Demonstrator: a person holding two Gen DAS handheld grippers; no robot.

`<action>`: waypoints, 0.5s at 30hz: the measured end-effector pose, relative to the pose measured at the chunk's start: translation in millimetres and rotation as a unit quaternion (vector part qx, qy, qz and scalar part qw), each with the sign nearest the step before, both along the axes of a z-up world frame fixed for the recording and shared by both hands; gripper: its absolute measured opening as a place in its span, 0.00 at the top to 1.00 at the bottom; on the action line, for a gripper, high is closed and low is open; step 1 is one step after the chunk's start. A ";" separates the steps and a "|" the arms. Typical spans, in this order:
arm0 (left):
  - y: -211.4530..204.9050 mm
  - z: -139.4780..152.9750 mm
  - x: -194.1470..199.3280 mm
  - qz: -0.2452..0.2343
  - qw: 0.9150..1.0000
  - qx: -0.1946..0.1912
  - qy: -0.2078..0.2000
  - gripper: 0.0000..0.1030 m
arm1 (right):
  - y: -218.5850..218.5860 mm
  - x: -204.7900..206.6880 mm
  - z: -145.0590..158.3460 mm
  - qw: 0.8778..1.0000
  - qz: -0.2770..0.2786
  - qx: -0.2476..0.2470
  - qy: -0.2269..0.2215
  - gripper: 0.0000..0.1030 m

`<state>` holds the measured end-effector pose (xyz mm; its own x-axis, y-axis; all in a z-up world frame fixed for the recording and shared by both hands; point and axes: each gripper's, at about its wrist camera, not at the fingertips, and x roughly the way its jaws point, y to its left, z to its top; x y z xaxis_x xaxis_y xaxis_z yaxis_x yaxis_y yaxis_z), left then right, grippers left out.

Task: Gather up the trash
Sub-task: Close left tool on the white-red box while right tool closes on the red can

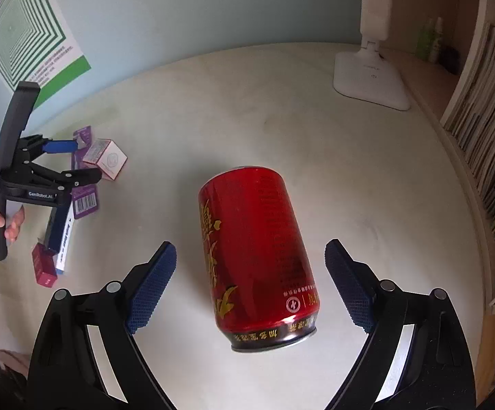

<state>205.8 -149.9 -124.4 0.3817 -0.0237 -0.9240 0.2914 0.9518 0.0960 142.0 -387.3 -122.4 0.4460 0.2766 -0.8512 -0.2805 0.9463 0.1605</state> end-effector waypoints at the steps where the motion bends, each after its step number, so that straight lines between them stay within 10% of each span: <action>1: 0.0 -1.7 3.4 0.002 1.000 -0.001 0.002 0.07 | 0.5 2.4 -1.7 1.000 0.004 -0.003 0.001 0.16; 6: 0.2 -9.6 16.3 0.011 1.000 -0.007 0.009 0.15 | 1.8 14.7 -11.7 1.000 0.017 -0.006 0.012 0.21; 15: 3.3 -19.9 19.2 0.008 0.999 -0.027 0.018 0.59 | 13.4 18.5 -17.4 0.999 0.030 -0.014 0.014 0.35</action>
<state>225.0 -146.6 -144.3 0.3499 -0.0679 -0.9343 0.2775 0.9601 0.0341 160.5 -373.9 -139.9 0.4047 0.2778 -0.8712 -0.3325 0.9322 0.1428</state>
